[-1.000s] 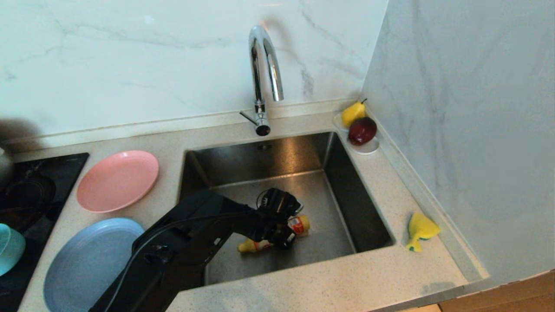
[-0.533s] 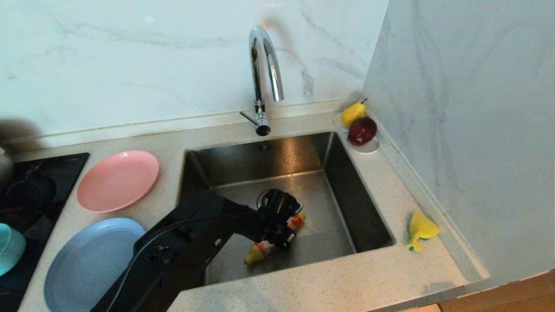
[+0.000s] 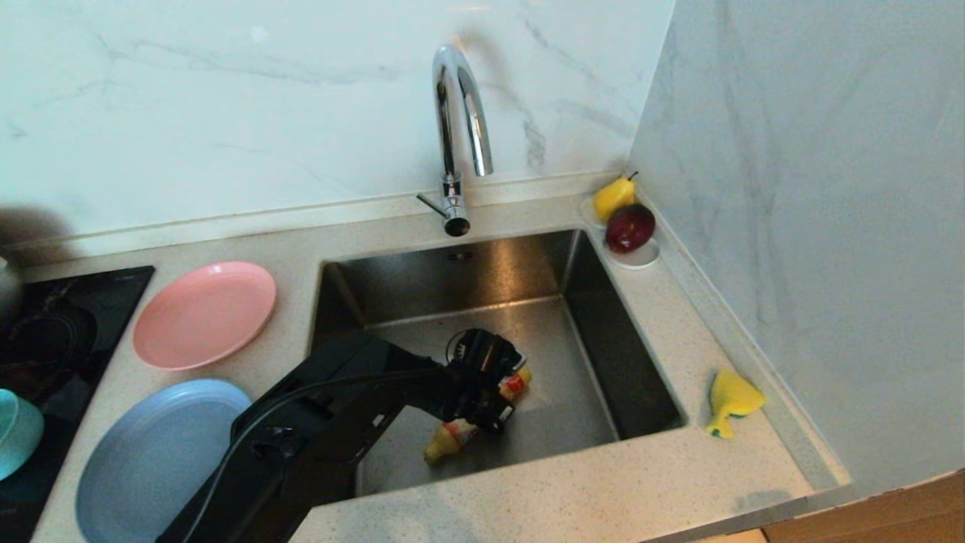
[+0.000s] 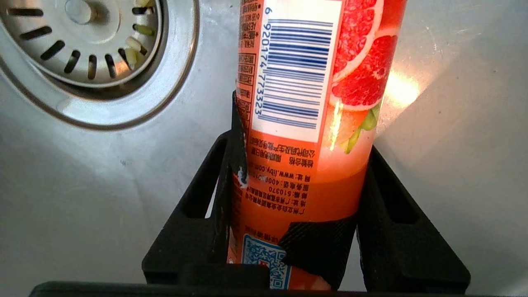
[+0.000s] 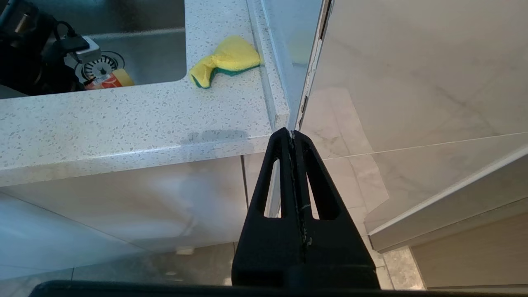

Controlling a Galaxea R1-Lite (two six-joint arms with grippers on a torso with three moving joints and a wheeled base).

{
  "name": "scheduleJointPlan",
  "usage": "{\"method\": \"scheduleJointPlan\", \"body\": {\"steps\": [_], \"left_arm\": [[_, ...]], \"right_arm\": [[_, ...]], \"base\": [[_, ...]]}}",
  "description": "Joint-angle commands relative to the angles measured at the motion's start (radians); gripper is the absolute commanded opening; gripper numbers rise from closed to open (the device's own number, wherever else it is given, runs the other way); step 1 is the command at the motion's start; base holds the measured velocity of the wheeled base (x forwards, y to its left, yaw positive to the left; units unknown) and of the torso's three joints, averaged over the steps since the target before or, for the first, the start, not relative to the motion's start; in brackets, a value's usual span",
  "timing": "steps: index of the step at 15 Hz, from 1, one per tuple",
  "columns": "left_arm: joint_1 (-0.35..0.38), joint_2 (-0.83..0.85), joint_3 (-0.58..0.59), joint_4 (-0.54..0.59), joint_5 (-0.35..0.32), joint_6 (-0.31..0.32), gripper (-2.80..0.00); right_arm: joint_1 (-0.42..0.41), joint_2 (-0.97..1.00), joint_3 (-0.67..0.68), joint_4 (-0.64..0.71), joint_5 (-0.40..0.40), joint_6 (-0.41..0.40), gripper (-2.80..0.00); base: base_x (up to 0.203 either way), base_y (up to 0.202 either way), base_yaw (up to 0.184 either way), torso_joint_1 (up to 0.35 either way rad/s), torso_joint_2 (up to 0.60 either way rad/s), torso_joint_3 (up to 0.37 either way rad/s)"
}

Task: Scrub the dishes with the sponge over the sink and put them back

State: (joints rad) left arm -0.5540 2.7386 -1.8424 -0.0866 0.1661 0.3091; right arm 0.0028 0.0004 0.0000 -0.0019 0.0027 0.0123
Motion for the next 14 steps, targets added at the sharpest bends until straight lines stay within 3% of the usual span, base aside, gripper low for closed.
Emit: {"method": "scheduleJointPlan", "body": {"steps": [1, 14], "left_arm": [[0.000, -0.029, 0.013, -0.001, 0.003, -0.002, -2.80], [-0.003, -0.040, 0.026, -0.005, 0.004, -0.004, -2.80]], "right_arm": [[0.000, 0.000, 0.000, -0.001, 0.000, 0.000, -2.80], [0.000, 0.000, 0.000, 0.000, 0.000, 0.000, -2.80]], "base": [[0.000, 0.000, 0.000, 0.000, 0.00, 0.000], [0.000, 0.000, 0.000, 0.000, 0.00, 0.000]]}}
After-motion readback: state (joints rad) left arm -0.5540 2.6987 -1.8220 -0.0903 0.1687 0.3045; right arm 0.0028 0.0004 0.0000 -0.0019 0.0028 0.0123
